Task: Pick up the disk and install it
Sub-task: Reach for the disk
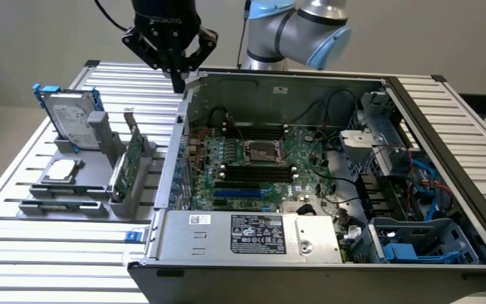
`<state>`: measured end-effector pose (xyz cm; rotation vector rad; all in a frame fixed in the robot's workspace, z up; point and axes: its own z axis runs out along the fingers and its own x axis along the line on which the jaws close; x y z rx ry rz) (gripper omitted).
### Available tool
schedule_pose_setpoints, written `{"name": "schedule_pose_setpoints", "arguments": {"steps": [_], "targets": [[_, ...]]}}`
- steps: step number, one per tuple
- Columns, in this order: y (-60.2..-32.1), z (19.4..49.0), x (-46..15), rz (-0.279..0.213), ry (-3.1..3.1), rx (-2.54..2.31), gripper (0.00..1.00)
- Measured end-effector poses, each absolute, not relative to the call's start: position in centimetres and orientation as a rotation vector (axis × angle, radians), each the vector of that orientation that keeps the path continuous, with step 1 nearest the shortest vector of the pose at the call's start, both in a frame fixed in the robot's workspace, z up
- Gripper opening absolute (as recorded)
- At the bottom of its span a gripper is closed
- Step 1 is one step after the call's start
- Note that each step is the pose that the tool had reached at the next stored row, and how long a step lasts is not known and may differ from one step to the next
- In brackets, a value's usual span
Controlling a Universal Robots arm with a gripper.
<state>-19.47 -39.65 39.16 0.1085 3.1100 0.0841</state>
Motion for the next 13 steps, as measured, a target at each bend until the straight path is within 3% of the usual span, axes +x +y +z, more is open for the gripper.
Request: {"name": "schedule_pose_setpoints", "arguments": {"steps": [13], "targets": [[-37.8,38.3,-25.4,0.074,3.11,0.108,0.11]]}}
